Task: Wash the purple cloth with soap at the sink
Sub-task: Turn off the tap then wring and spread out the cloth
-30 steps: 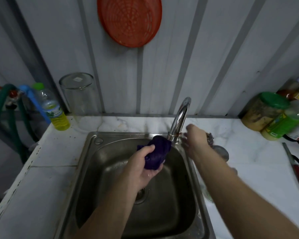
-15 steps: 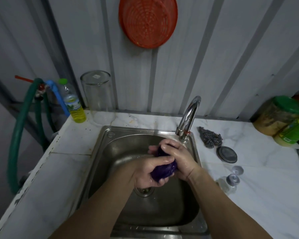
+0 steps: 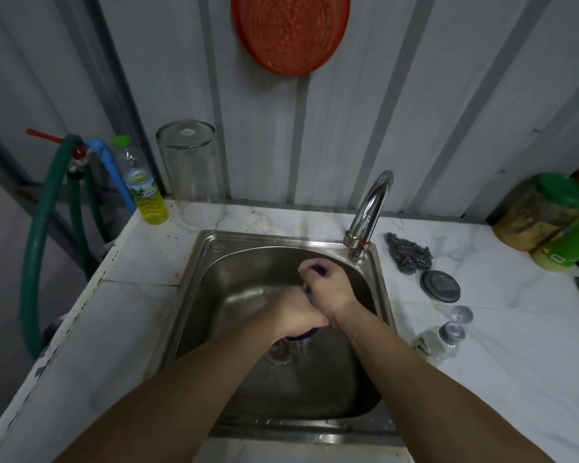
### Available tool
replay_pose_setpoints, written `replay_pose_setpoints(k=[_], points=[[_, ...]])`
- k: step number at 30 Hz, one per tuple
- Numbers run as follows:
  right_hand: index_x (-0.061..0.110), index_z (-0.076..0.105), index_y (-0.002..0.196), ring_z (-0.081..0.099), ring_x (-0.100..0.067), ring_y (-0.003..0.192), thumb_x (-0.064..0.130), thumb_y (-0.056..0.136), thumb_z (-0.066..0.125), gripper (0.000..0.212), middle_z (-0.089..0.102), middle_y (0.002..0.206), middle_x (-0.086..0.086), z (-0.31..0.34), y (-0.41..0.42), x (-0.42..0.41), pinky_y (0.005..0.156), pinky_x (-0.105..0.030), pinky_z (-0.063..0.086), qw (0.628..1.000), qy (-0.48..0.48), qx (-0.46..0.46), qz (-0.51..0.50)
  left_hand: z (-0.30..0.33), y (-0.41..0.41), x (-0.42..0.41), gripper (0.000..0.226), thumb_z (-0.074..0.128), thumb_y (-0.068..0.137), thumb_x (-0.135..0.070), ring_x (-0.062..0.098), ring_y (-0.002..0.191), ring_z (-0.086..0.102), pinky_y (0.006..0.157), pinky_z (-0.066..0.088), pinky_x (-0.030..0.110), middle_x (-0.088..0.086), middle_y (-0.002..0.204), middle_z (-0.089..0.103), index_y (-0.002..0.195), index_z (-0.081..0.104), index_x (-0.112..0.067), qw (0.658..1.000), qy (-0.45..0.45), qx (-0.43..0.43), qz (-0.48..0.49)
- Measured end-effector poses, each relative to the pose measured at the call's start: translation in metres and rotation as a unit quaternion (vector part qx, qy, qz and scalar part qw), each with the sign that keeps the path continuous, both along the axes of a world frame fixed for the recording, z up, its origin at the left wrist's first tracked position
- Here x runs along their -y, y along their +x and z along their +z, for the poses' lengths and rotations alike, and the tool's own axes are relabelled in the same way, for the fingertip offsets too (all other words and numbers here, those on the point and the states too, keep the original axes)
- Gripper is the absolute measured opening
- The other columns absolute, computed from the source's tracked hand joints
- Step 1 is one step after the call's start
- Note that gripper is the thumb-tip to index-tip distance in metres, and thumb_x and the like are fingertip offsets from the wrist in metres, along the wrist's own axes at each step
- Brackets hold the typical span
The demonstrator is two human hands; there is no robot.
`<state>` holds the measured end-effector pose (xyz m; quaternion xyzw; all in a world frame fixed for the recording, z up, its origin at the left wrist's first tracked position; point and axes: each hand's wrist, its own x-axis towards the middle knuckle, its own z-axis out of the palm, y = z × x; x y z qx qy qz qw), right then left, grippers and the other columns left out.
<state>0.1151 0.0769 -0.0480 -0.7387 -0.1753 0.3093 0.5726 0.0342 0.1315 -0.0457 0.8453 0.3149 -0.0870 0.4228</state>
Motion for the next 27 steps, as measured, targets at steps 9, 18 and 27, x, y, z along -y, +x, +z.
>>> replay_pose_setpoints(k=[9, 18, 27], points=[[0.024, 0.067, 0.083, 0.067, -0.024, 0.087, 0.014, 0.091, 0.059, 0.015, 0.071, 0.085, -0.002, -0.019, -0.003, -0.003, 0.084, -0.038, 0.056, 0.992, -0.05, 0.098, -0.064, -0.022, -0.008, -0.001, 0.057, 0.079, 0.067, -0.031, 0.02, 0.088, 0.065, 0.069, 0.046, 0.026, 0.0, 0.096, 0.067, 0.116, 0.058, -0.012, 0.995, 0.037, 0.057, 0.066], [0.004, 0.063, 0.103, 0.063, -0.014, 0.062, 0.018, 0.1, 0.057, 0.015, 0.063, 0.074, -0.007, -0.01, -0.03, 0.008, 0.059, -0.028, 0.056, 0.945, 0.168, -0.071, -0.27, -0.019, -0.014, 0.03, 0.048, 0.079, 0.076, -0.048, 0.031, 0.11, 0.071, 0.098, 0.057, 0.051, 0.015, 0.121, 0.072, 0.116, 0.067, -0.025, 0.755, -0.392, 0.335, 0.405], [0.017, 0.05, 0.064, 0.058, -0.021, 0.055, 0.046, 0.102, 0.045, 0.048, 0.06, 0.055, -0.001, 0.026, -0.031, 0.003, 0.058, -0.032, 0.05, 0.897, 0.102, -0.342, -0.262, 0.029, 0.004, 0.012, 0.042, 0.073, 0.088, -0.044, 0.012, 0.06, 0.07, 0.059, 0.058, 0.024, 0.0, 0.06, 0.073, 0.067, 0.069, -0.008, 0.796, -0.222, 0.335, 0.453]])
